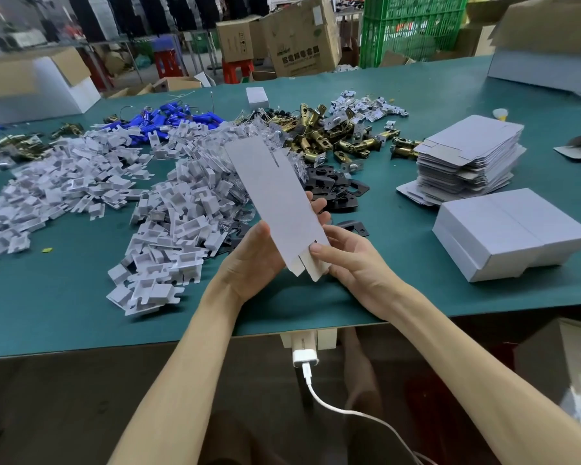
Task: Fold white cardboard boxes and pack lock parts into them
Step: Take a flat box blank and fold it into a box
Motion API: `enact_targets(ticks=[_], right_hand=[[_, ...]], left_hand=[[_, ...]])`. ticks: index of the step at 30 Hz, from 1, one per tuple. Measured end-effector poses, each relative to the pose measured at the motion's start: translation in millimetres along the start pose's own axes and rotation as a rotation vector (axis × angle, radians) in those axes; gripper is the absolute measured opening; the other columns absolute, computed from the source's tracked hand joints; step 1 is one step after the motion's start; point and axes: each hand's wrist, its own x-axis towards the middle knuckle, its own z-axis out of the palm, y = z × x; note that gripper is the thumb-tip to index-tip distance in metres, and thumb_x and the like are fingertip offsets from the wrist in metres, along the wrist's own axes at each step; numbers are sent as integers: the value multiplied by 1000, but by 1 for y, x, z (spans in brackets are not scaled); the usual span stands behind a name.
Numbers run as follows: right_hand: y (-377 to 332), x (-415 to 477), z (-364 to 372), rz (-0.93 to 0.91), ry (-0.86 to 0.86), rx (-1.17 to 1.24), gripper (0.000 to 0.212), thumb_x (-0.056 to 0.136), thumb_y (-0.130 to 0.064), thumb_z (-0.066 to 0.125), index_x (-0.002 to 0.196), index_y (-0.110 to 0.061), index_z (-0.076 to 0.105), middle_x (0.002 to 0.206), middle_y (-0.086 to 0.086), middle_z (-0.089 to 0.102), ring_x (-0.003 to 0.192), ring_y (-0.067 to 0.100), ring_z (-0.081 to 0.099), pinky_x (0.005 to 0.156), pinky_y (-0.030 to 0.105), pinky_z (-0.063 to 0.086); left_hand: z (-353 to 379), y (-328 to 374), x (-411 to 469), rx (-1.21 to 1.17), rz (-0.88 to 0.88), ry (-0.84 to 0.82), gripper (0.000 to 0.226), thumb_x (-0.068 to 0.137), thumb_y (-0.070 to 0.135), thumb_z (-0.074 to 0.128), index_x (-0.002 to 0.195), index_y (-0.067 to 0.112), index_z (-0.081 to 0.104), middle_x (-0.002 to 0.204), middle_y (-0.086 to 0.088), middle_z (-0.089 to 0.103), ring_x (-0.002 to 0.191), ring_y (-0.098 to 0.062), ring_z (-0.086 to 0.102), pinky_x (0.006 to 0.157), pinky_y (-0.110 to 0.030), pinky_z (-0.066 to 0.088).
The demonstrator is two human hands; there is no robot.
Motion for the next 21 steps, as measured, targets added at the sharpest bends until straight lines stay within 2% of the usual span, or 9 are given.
enact_targets(ticks=[3, 8, 11, 14, 16, 18, 21], right_hand=[[1, 0, 0, -15, -3, 4, 43, 91, -8, 70, 132, -1, 61, 123, 14, 70, 107, 21, 69, 88, 28, 57], [3, 1, 1, -58, 10, -25, 42, 96, -14, 63, 134, 3, 58, 134, 21, 64, 114, 26, 64, 106, 41, 49], [3, 1, 3, -64, 3, -19, 44, 95, -21, 64, 133, 1, 60, 132, 19, 66, 114, 23, 66, 107, 38, 49], [1, -1, 4, -71, -1, -30, 49, 89, -23, 68, 134, -5, 61, 129, 13, 69, 112, 22, 68, 99, 32, 55], [1, -1, 4, -89, 16, -55, 51, 86, -24, 71, 134, -8, 61, 124, 11, 71, 111, 22, 69, 93, 32, 58], [1, -1, 5, -104, 40, -83, 56, 84, -31, 71, 135, -13, 60, 120, 11, 71, 109, 22, 69, 91, 36, 59], [1, 1, 5, -119, 78, -74, 55, 94, -45, 58, 141, -17, 56, 133, 9, 67, 120, 22, 65, 101, 47, 54]], left_hand=[[2, 1, -2, 9, 3, 57, 103, 88, 61, 70, 162, 5, 25, 166, -19, 32, 152, -40, 34, 119, -57, 36], [3, -1, -2, 47, -17, 132, 103, 83, 65, 75, 156, 4, 37, 160, -19, 44, 147, -41, 42, 121, -60, 34], [1, -1, -1, 32, -17, 175, 105, 80, 69, 74, 154, 3, 40, 156, -19, 50, 144, -39, 47, 120, -58, 36], [-1, -3, 1, 36, -14, 237, 86, 90, 64, 65, 150, 5, 48, 149, -22, 56, 136, -39, 54, 115, -54, 44], [-3, -6, 3, -27, -26, 374, 67, 96, 51, 63, 145, 6, 54, 141, -22, 62, 126, -37, 61, 111, -52, 49], [-5, -9, 5, -95, -46, 520, 56, 93, 41, 65, 137, 6, 60, 131, -21, 69, 117, -36, 65, 106, -54, 52], [-5, -11, 6, -54, -78, 547, 47, 91, 34, 67, 128, 4, 66, 127, -23, 70, 110, -34, 66, 103, -54, 52]])
